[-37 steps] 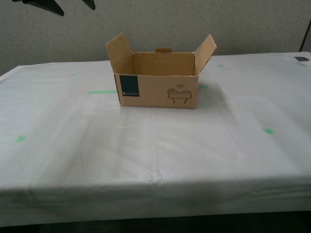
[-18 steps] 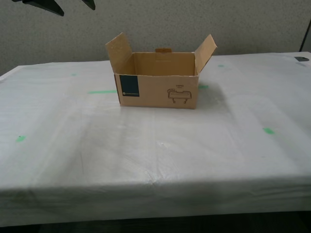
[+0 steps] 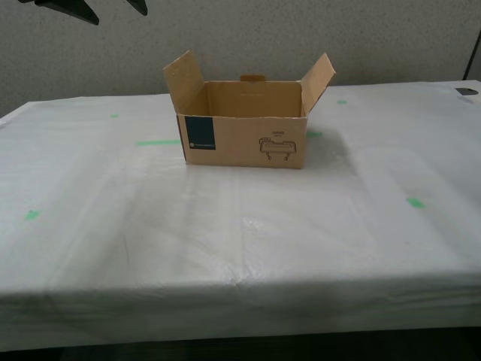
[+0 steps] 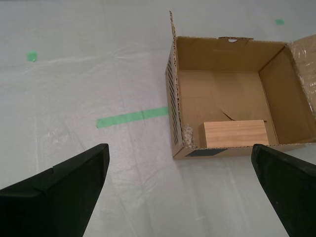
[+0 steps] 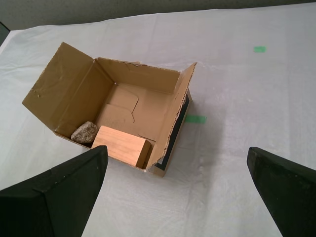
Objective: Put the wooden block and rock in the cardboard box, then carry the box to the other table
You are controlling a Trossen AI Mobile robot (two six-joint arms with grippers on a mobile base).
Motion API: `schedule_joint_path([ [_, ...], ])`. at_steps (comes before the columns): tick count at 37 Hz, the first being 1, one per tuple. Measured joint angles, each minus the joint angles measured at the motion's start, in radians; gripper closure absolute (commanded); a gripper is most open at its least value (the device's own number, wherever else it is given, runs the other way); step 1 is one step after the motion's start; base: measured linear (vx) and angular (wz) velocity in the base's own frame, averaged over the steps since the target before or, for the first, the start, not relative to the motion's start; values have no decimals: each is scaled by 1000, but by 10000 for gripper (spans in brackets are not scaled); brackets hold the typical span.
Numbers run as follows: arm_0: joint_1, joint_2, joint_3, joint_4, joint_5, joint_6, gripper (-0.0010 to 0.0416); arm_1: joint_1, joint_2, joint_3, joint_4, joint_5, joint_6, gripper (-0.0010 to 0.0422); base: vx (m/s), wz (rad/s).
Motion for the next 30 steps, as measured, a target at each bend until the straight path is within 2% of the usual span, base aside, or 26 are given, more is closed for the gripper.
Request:
schedule_joint_path([
  [30, 0, 0, 0, 0, 0, 0, 12, 0, 0, 0, 0, 0, 0, 18, 0, 0],
])
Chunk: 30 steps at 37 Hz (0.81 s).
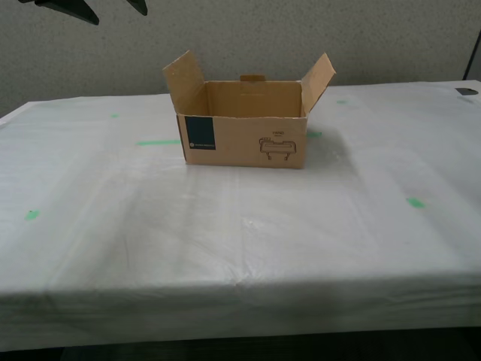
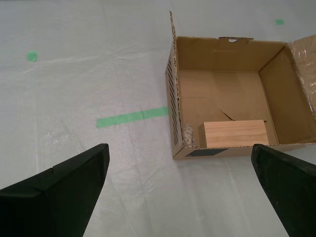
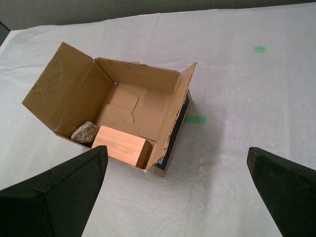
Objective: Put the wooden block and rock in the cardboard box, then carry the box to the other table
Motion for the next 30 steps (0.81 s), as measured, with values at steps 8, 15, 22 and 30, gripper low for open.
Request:
schedule_joint_path([
  [8, 0, 0, 0, 0, 0, 0, 12, 0, 0, 0, 0, 0, 0, 18, 0, 0],
  [15, 0, 0, 0, 0, 0, 0, 12, 0, 0, 0, 0, 0, 0, 18, 0, 0],
  [22, 0, 0, 0, 0, 0, 0, 12, 0, 0, 0, 0, 0, 0, 18, 0, 0],
  [30, 0, 0, 0, 0, 0, 0, 12, 0, 0, 0, 0, 0, 0, 18, 0, 0],
])
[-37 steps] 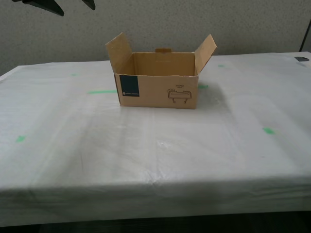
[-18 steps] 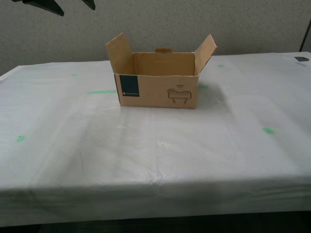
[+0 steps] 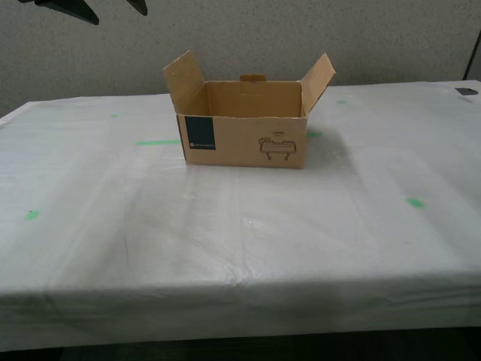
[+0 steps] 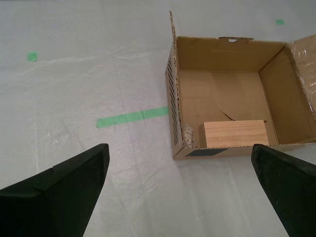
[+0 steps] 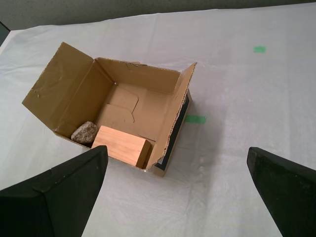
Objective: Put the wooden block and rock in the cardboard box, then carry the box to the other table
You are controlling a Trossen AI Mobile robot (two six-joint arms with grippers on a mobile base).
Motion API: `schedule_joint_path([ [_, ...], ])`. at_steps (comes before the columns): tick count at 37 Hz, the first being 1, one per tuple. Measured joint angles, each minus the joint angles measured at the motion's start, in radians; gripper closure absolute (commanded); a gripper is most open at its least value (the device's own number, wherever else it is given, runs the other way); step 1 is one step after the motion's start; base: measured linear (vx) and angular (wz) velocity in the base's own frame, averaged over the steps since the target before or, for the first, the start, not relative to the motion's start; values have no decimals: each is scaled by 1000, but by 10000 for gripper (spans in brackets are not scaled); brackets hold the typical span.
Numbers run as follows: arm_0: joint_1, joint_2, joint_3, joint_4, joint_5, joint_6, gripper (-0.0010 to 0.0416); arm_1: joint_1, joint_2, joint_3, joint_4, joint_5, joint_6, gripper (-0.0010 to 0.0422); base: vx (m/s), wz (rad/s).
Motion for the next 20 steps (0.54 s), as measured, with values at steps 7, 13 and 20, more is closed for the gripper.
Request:
schedule_joint_path([
  [7, 0, 0, 0, 0, 0, 0, 12, 0, 0, 0, 0, 0, 0, 18, 0, 0],
  [13, 0, 0, 0, 0, 0, 0, 12, 0, 0, 0, 0, 0, 0, 18, 0, 0],
  [20, 0, 0, 0, 0, 0, 0, 12, 0, 0, 0, 0, 0, 0, 18, 0, 0],
])
